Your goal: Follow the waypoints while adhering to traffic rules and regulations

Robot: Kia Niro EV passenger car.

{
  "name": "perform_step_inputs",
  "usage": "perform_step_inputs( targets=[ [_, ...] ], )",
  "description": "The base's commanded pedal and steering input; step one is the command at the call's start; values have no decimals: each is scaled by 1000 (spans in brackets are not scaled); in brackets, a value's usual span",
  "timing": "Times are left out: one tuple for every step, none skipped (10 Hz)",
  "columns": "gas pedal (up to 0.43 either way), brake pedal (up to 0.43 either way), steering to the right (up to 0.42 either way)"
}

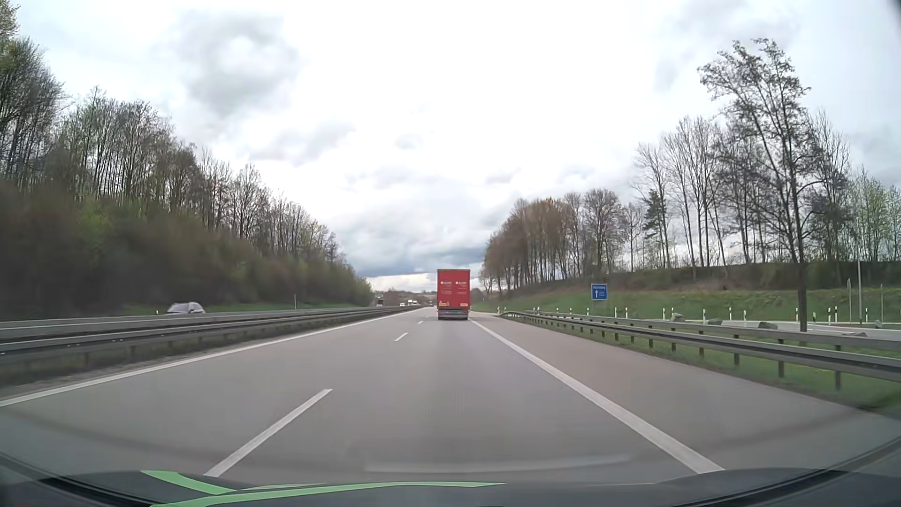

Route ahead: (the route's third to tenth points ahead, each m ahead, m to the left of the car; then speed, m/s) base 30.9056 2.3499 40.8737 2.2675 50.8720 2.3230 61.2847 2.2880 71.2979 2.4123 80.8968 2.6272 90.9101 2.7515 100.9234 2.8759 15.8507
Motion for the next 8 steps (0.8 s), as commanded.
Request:
perform_step_inputs(
  targets=[
    [138,0,-4],
    [138,0,-3],
    [138,0,-3],
    [138,0,-3],
    [138,0,-3],
    [150,0,-3],
    [150,0,-2],
    [150,0,-3]
  ],
)
